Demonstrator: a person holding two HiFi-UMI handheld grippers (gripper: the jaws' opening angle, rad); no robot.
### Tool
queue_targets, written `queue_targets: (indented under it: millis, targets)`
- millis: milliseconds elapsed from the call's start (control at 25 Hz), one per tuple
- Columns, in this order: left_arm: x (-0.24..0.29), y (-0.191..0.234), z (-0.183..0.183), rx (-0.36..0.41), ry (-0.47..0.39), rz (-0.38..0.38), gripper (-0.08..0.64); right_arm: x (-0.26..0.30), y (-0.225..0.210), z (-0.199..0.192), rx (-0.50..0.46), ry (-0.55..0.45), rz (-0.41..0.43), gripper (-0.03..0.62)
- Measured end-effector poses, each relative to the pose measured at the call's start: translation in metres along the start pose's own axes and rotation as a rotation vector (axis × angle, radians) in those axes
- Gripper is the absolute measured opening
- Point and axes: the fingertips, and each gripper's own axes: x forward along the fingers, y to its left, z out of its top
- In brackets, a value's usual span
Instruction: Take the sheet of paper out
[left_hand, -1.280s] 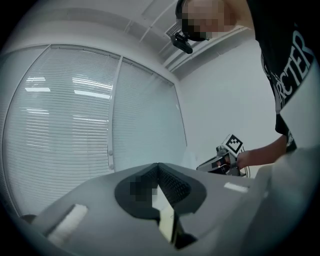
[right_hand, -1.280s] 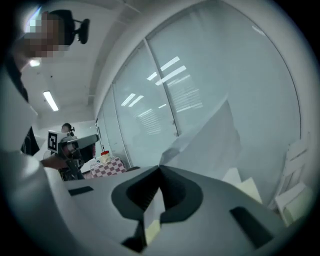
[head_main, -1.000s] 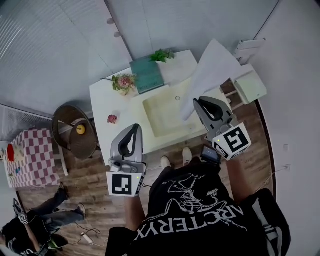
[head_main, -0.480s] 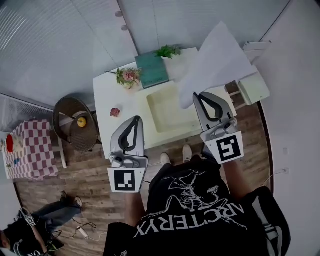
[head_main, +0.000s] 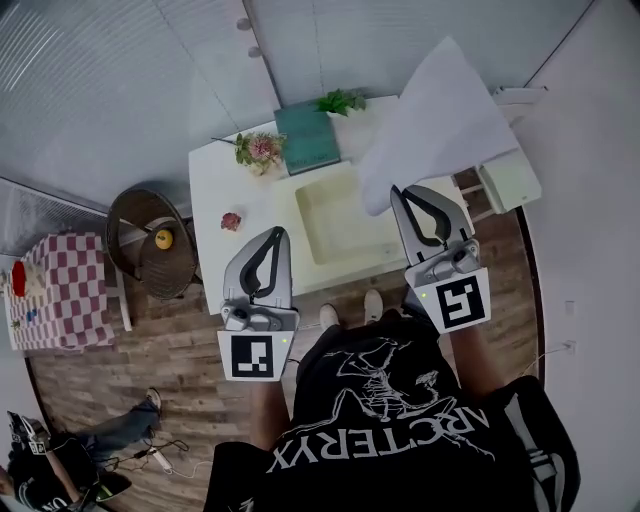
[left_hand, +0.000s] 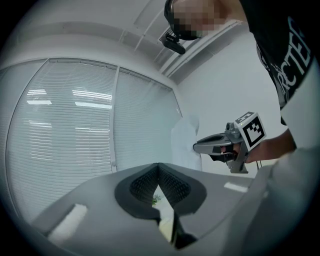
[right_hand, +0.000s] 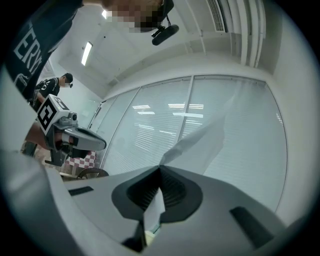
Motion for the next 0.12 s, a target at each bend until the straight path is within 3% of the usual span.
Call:
queue_targets:
  millis: [120]
  targets:
    - [0.0011,0.0017,-0.0001,0.006,0.006,0.006,0.012,0.0016,0.0006,0.0022,-0.011,-0.007,0.004,0.012]
